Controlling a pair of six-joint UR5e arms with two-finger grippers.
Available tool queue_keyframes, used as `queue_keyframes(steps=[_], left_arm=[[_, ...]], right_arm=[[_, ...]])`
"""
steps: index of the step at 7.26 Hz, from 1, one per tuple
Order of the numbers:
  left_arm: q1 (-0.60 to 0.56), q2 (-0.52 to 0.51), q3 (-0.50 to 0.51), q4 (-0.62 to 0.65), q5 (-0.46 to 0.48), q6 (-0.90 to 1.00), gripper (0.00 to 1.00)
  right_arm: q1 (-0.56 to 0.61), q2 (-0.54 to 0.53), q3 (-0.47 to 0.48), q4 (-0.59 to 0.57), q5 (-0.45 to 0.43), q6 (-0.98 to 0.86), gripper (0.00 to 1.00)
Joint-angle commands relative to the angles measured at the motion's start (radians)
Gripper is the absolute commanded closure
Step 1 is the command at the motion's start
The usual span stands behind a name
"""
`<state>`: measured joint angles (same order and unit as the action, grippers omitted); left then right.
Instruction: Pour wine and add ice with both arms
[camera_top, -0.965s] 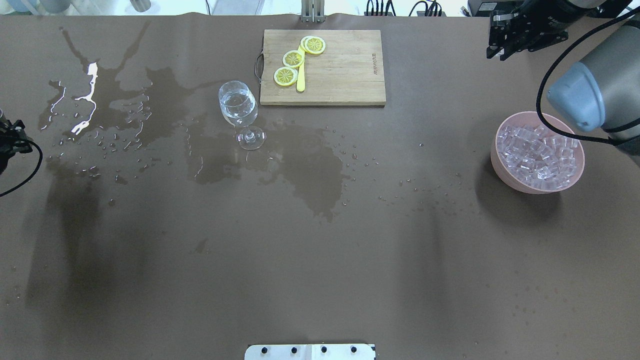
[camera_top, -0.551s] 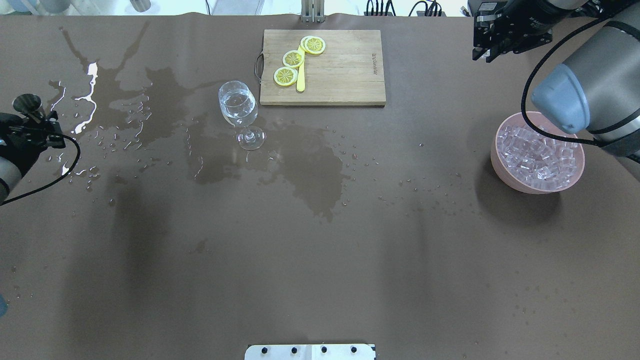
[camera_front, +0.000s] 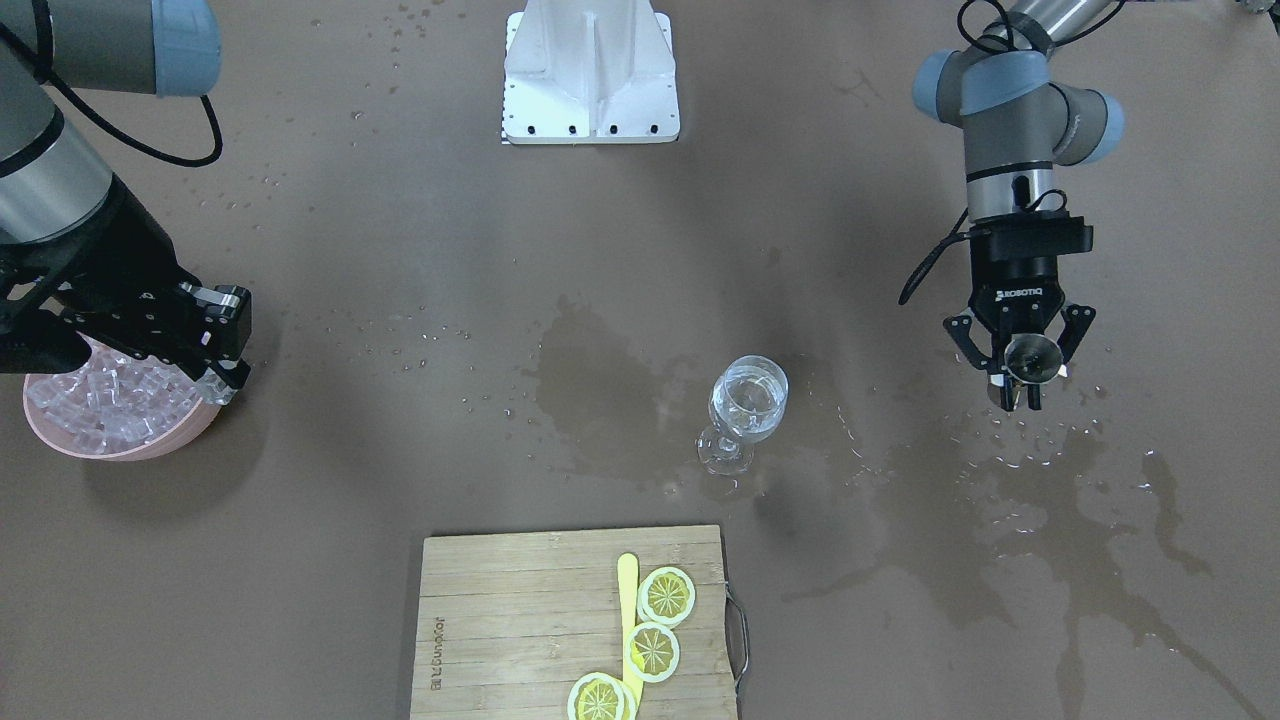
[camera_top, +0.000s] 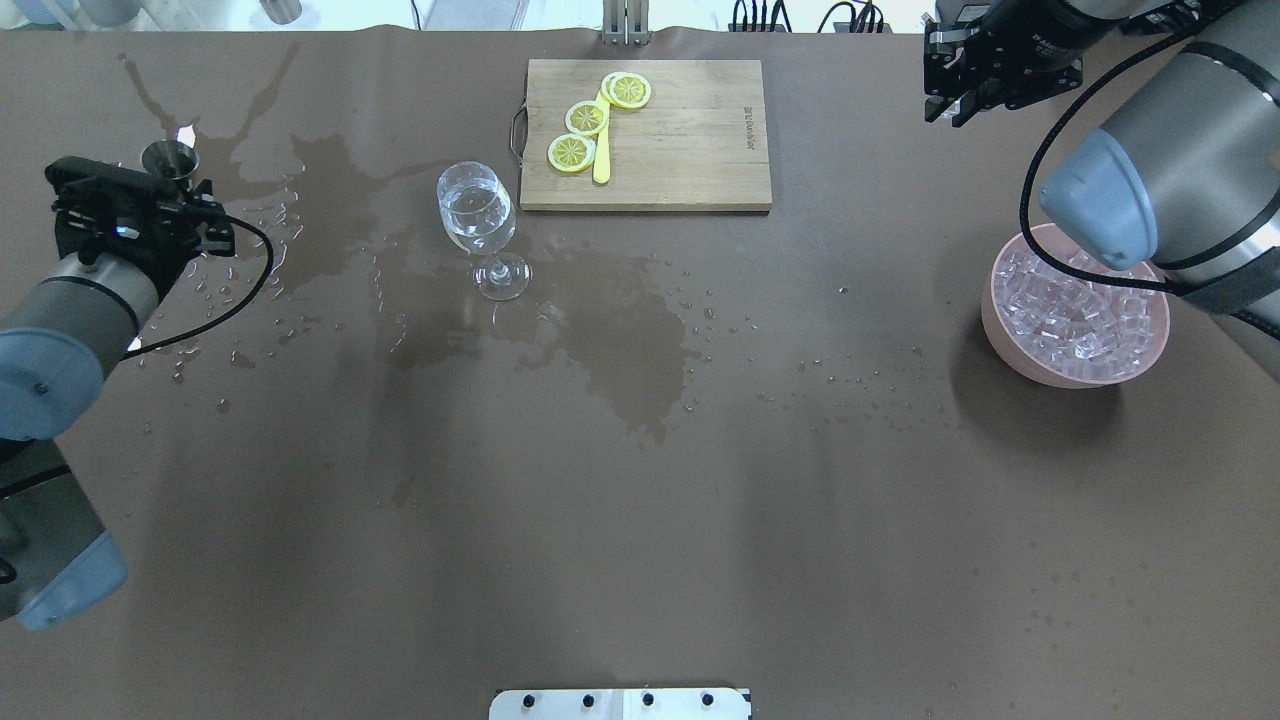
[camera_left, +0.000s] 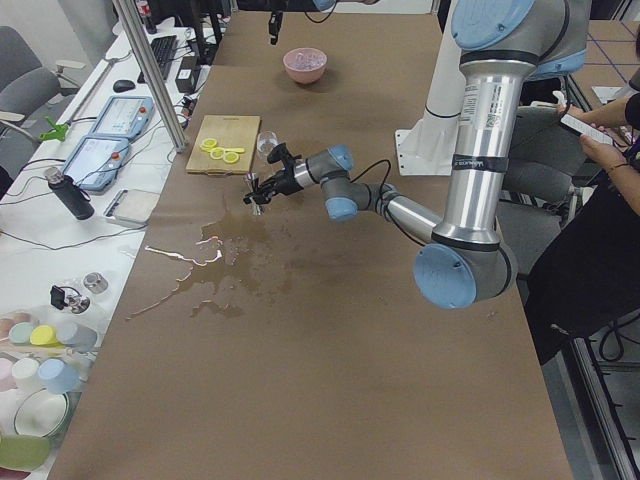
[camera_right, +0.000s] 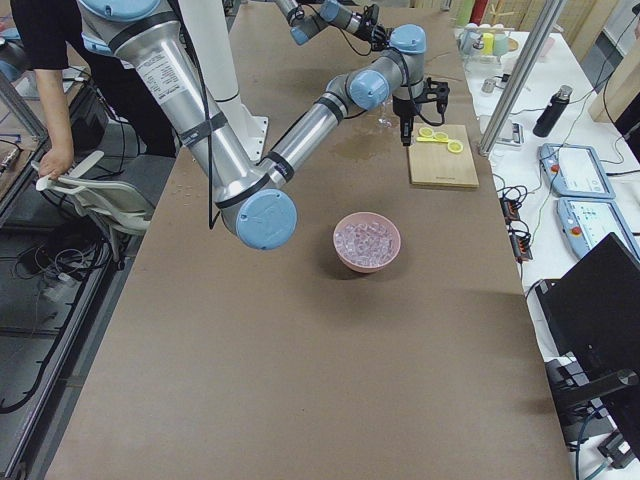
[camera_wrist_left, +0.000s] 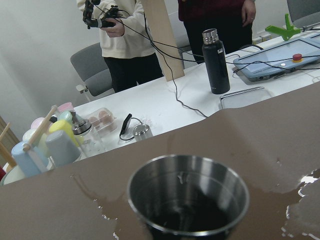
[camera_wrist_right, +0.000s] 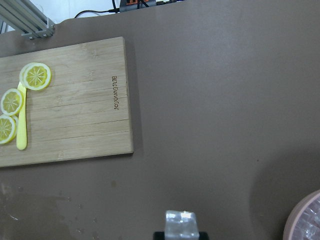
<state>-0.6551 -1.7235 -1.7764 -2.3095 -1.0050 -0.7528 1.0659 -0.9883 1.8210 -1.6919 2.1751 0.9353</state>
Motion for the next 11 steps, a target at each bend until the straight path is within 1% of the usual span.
queue_keyframes(steps=[1, 2, 3, 5, 6, 7, 8, 10, 11], left_arm=[[0.003, -0.101, -0.029, 0.154, 0.012, 0.004, 0.76], [0.032, -0.113, -0.032, 0.166, 0.093, 0.032, 0.75], [0.046, -0.114, -0.032, 0.18, 0.118, 0.041, 0.75], [0.077, -0.114, -0.05, 0.251, 0.186, 0.058, 0.76], [0.1, -0.138, -0.079, 0.331, 0.215, 0.059, 0.77], [0.121, -0.186, -0.096, 0.431, 0.245, 0.059, 0.77], [0.14, -0.192, -0.091, 0.438, 0.256, 0.059, 0.78], [0.146, -0.192, -0.081, 0.441, 0.264, 0.122, 0.82], [0.155, -0.194, -0.074, 0.456, 0.281, 0.142, 0.82]], right_arm=[[-0.003, 0.034, -0.031, -0.008, -0.006, 0.008, 1.0], [-0.003, 0.069, -0.069, -0.009, -0.009, 0.019, 1.0], [-0.004, 0.103, -0.103, -0.009, -0.014, 0.029, 1.0], [-0.018, 0.146, -0.147, -0.008, -0.03, 0.054, 1.0], [-0.03, 0.164, -0.163, -0.006, -0.044, 0.059, 1.0], [-0.046, 0.178, -0.17, -0.003, -0.047, 0.092, 1.0], [-0.067, 0.197, -0.172, -0.002, -0.054, 0.135, 1.0], [-0.102, 0.206, -0.17, 0.005, -0.063, 0.145, 1.0], [-0.113, 0.209, -0.17, 0.006, -0.07, 0.145, 1.0]])
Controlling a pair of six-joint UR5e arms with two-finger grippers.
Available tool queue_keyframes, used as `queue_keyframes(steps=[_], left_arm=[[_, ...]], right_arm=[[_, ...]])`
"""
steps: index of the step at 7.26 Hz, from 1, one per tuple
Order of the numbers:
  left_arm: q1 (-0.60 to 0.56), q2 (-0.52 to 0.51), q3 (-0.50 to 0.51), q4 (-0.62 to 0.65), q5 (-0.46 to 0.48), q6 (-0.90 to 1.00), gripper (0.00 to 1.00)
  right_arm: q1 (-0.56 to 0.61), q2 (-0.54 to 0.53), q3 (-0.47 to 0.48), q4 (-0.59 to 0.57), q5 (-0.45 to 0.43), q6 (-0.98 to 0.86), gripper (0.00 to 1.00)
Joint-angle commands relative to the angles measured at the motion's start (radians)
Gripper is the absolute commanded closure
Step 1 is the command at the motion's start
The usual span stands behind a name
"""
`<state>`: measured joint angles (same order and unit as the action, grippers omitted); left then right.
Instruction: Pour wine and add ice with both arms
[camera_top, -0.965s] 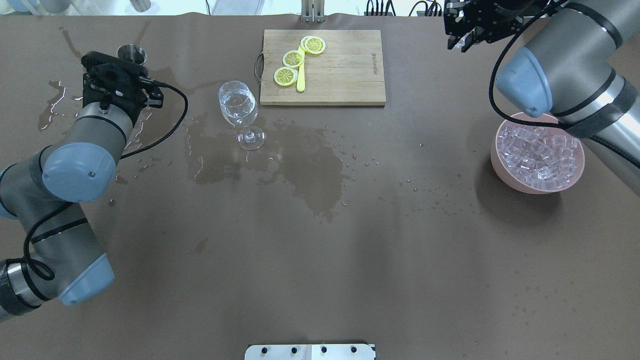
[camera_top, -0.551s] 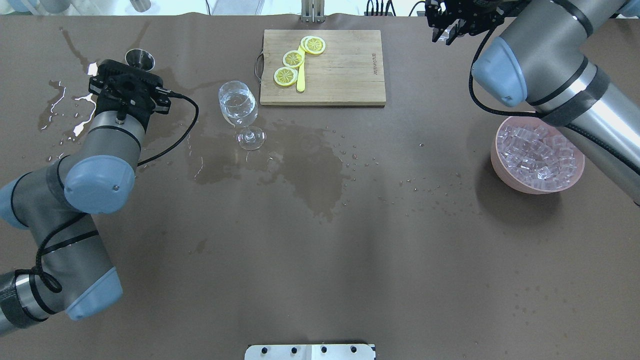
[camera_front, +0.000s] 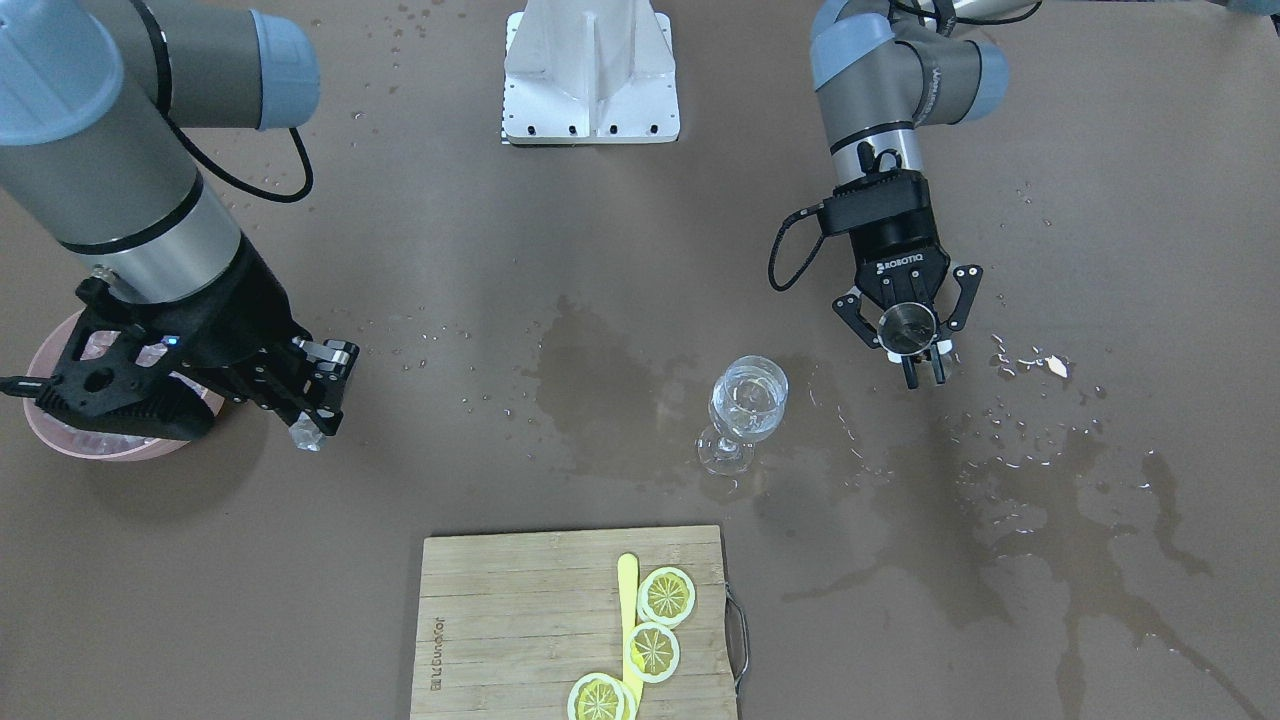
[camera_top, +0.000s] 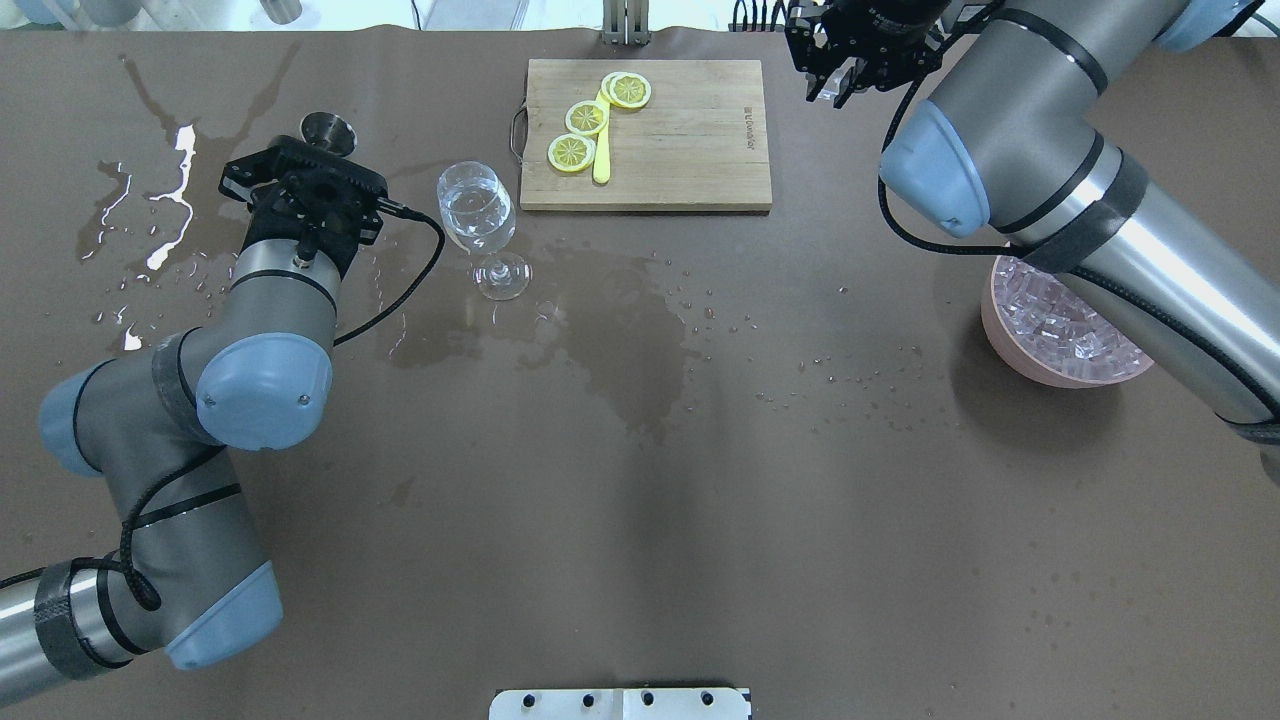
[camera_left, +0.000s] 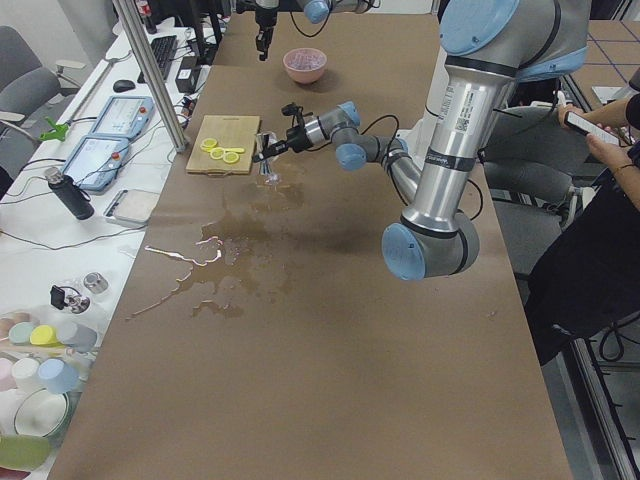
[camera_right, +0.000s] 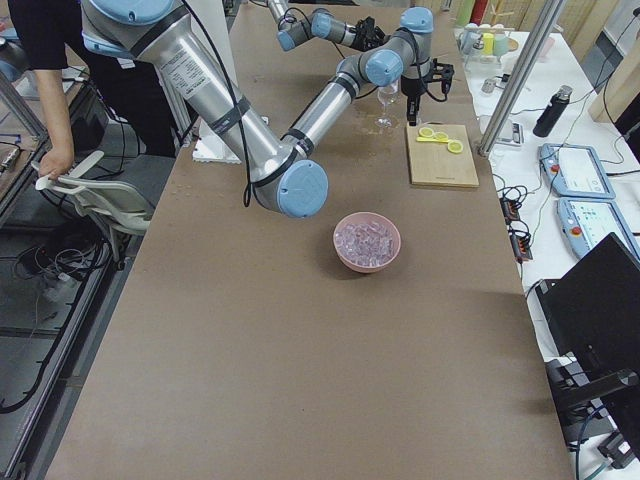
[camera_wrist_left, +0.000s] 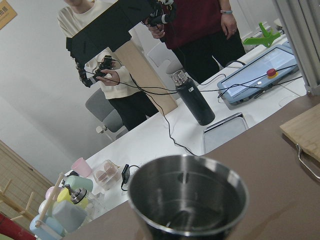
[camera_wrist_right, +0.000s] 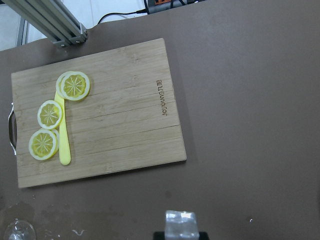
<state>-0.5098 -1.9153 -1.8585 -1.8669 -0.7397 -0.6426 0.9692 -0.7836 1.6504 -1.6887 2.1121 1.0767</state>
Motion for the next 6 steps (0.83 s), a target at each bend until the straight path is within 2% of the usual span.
queue_keyframes(steps=[1, 3, 6], left_arm=[[0.022, -0.034, 0.008, 0.082, 0.017, 0.035, 0.82], [0.025, -0.074, 0.01, 0.161, 0.019, 0.035, 0.82], [0.025, -0.145, 0.057, 0.192, 0.019, 0.035, 0.82]], right_arm=[[-0.033, 0.012, -0.001, 0.003, -0.009, 0.023, 1.0], [-0.052, 0.032, -0.001, 0.003, -0.04, 0.048, 1.0], [-0.073, 0.043, -0.001, 0.003, -0.041, 0.066, 1.0]])
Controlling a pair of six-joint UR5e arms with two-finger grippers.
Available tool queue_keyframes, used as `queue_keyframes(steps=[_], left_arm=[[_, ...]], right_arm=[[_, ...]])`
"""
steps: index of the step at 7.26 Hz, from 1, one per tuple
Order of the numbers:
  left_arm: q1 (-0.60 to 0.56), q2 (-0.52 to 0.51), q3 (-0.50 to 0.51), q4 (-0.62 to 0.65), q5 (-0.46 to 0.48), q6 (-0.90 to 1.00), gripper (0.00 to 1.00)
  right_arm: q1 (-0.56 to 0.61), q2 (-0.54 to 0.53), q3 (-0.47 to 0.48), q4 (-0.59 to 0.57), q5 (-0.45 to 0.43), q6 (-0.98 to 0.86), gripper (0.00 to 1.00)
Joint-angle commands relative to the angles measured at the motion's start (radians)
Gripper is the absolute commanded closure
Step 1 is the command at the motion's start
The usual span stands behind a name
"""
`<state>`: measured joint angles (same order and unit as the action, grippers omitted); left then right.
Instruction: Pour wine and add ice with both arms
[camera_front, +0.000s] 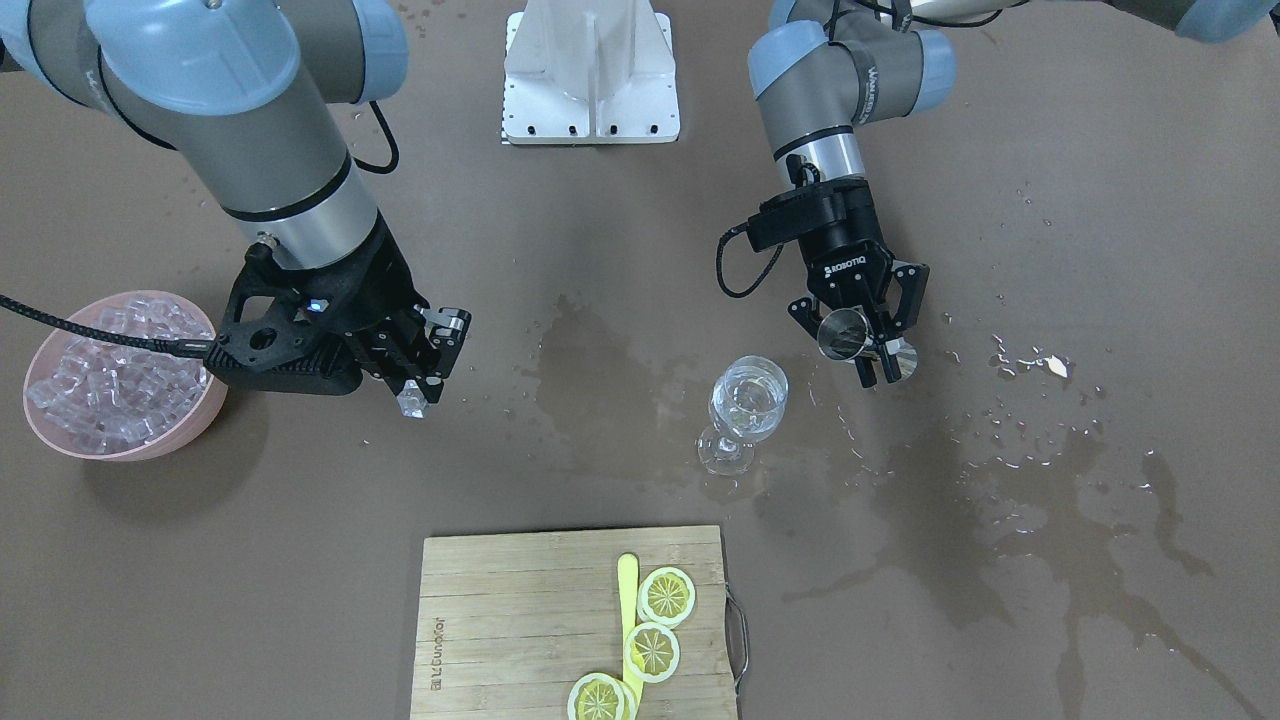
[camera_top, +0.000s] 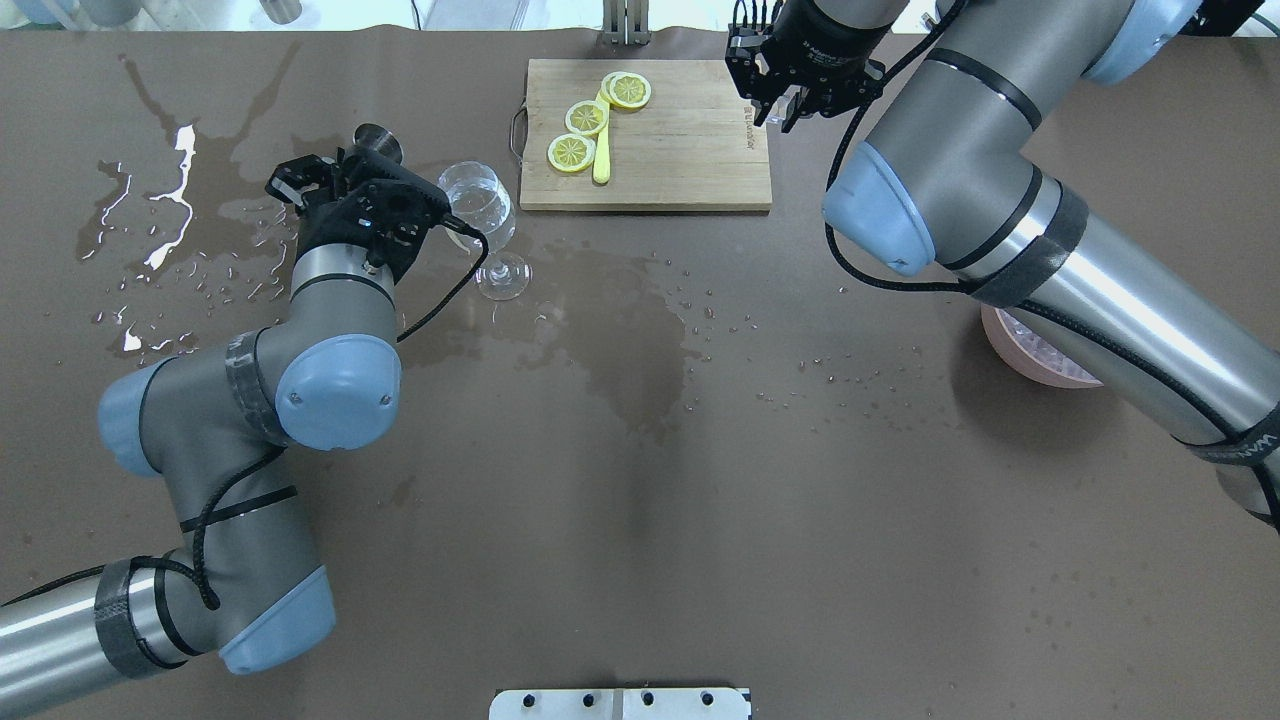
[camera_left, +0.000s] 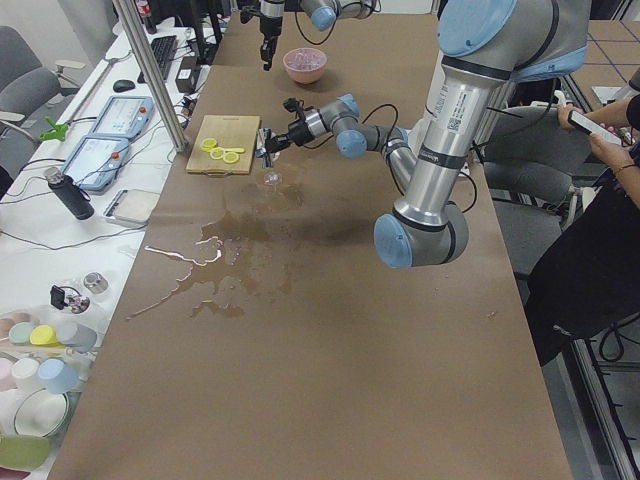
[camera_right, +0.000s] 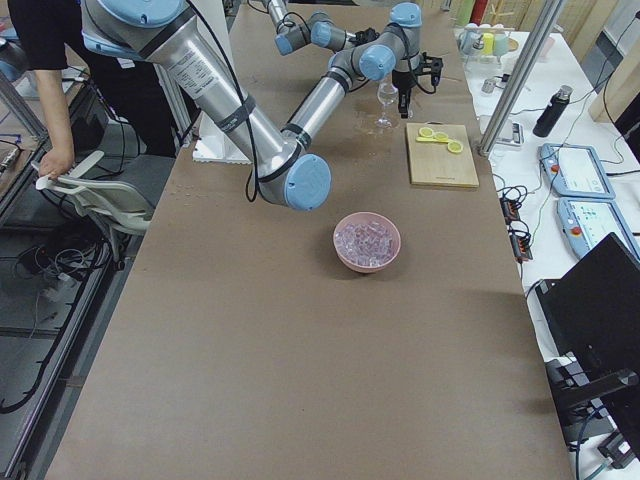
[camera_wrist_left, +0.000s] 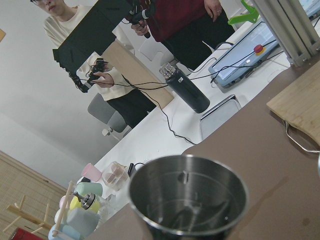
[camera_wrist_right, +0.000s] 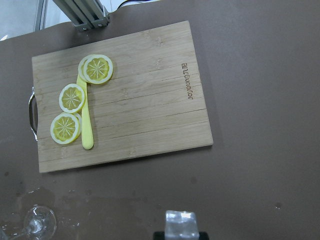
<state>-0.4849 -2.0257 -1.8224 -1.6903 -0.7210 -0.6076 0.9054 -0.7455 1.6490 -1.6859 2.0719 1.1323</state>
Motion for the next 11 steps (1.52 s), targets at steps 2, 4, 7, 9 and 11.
queue_keyframes(steps=[2, 4, 7, 9, 11], left_arm=[[-0.001, -0.053, 0.055, 0.02, 0.002, 0.0, 0.82], [-0.003, -0.044, 0.067, 0.033, 0.021, 0.0, 0.82], [-0.003, -0.051, 0.066, 0.052, 0.032, 0.0, 0.82], [-0.003, -0.051, 0.064, 0.078, 0.048, 0.0, 0.83], [-0.001, -0.056, 0.066, 0.086, 0.068, 0.0, 0.84]], right_arm=[[-0.031, 0.017, -0.003, 0.009, -0.009, 0.044, 1.0], [-0.052, 0.025, -0.006, 0.014, -0.032, 0.053, 1.0], [-0.075, 0.031, -0.014, 0.034, -0.039, 0.066, 1.0], [-0.089, 0.032, -0.017, 0.038, -0.055, 0.073, 1.0], [-0.095, 0.073, -0.047, 0.043, -0.055, 0.096, 1.0]])
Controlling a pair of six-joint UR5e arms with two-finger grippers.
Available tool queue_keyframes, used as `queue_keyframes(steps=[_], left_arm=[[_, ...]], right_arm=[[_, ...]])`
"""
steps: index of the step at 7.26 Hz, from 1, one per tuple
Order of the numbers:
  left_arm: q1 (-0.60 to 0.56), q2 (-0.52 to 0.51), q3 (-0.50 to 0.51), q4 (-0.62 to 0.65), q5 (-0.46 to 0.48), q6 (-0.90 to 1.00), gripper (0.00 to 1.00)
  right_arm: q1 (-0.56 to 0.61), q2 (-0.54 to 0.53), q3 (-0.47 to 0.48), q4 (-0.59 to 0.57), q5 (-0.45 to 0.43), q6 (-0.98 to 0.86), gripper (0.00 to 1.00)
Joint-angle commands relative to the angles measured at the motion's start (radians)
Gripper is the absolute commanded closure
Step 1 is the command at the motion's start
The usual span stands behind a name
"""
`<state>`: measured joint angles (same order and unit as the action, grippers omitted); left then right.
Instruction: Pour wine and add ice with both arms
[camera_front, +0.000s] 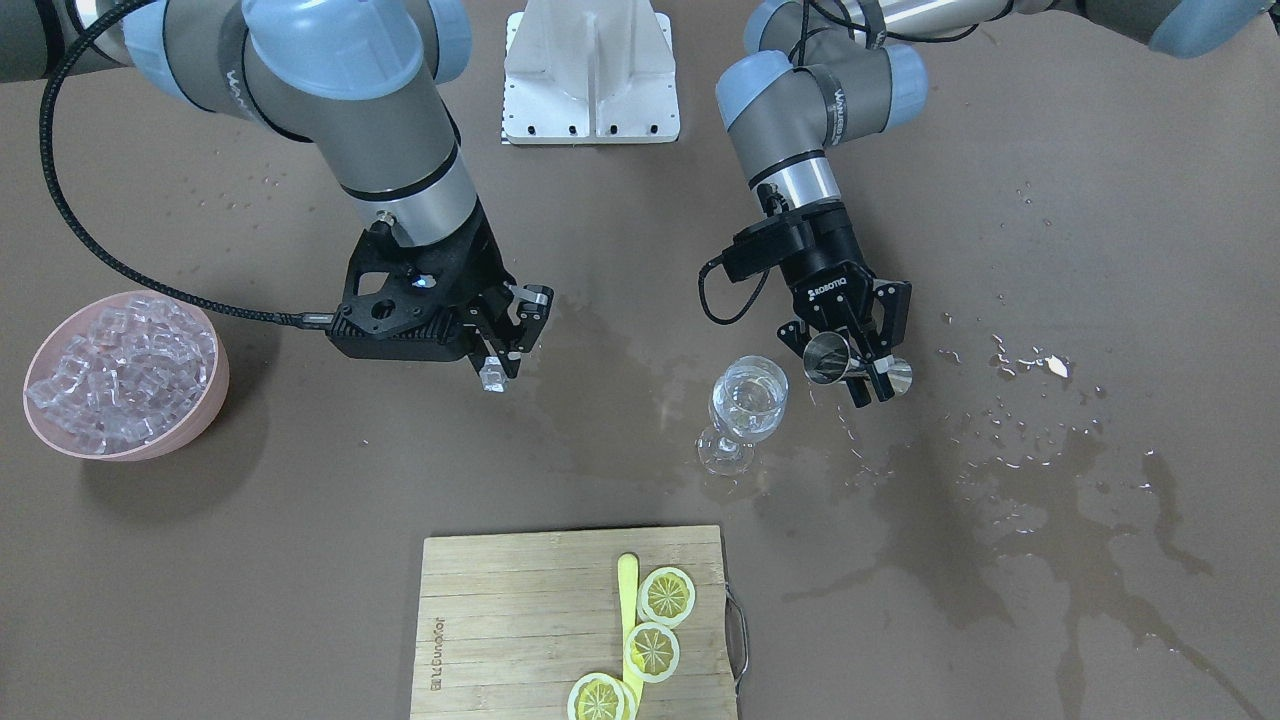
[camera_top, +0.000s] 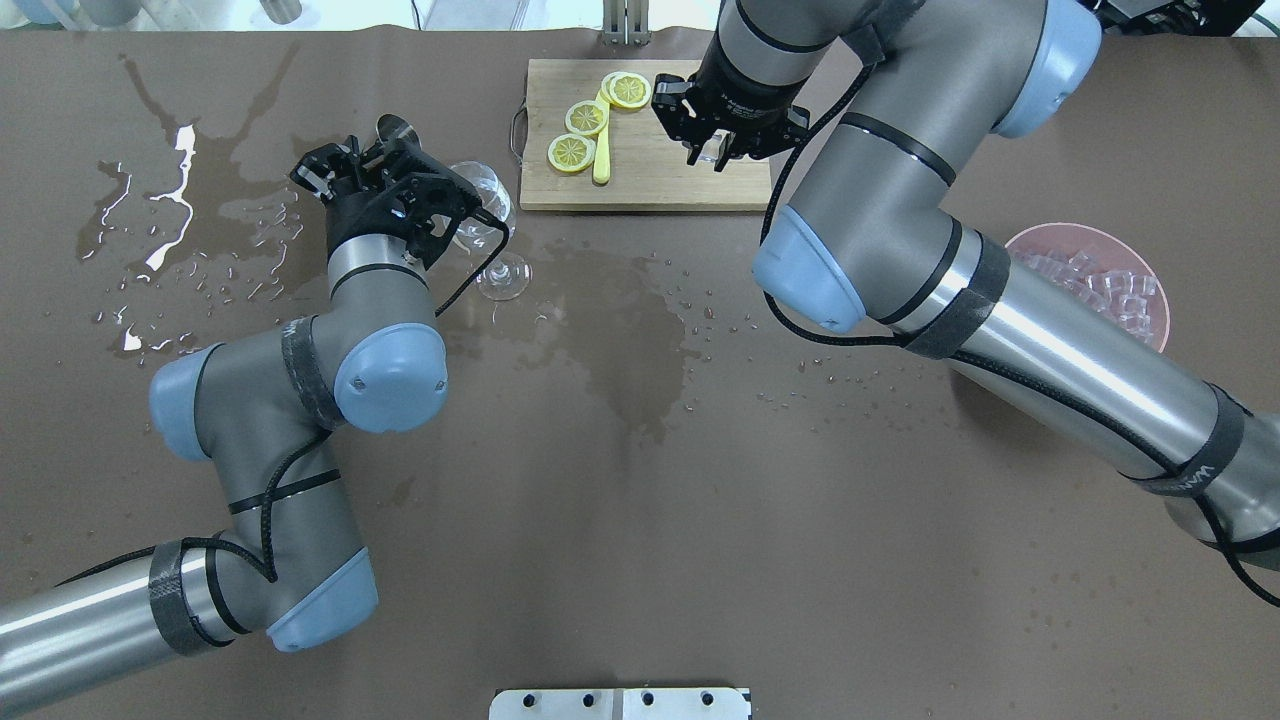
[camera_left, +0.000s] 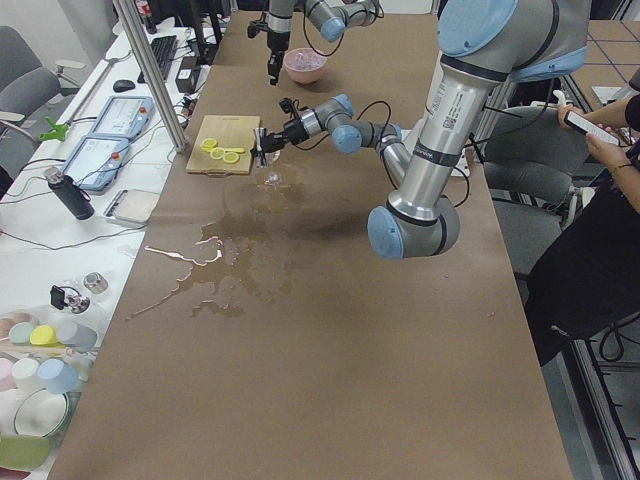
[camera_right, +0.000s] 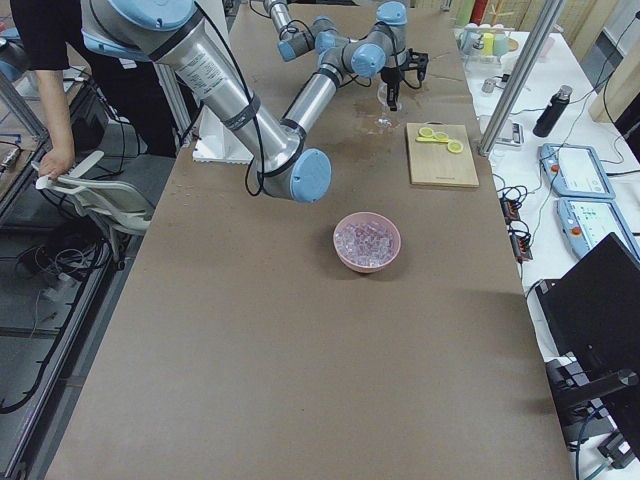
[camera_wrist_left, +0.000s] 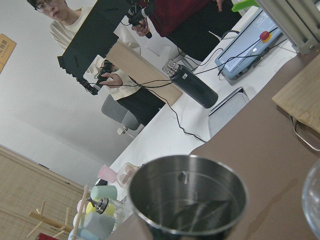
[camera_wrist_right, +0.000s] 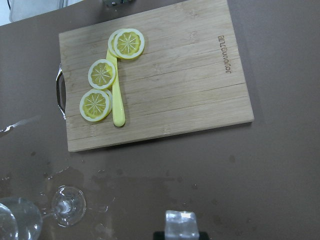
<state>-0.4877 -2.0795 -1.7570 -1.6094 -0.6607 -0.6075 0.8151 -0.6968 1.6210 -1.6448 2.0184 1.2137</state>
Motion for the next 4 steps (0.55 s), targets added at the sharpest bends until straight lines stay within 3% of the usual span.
queue_keyframes(steps=[1, 4], left_arm=[[0.001, -0.007, 0.001, 0.023, 0.009, 0.0, 0.84], [0.02, -0.03, 0.022, 0.048, 0.029, 0.0, 0.84]], right_arm=[[-0.011, 0.046, -0.041, 0.002, -0.001, 0.018, 1.0], [-0.014, 0.053, -0.044, 0.003, -0.001, 0.021, 1.0]])
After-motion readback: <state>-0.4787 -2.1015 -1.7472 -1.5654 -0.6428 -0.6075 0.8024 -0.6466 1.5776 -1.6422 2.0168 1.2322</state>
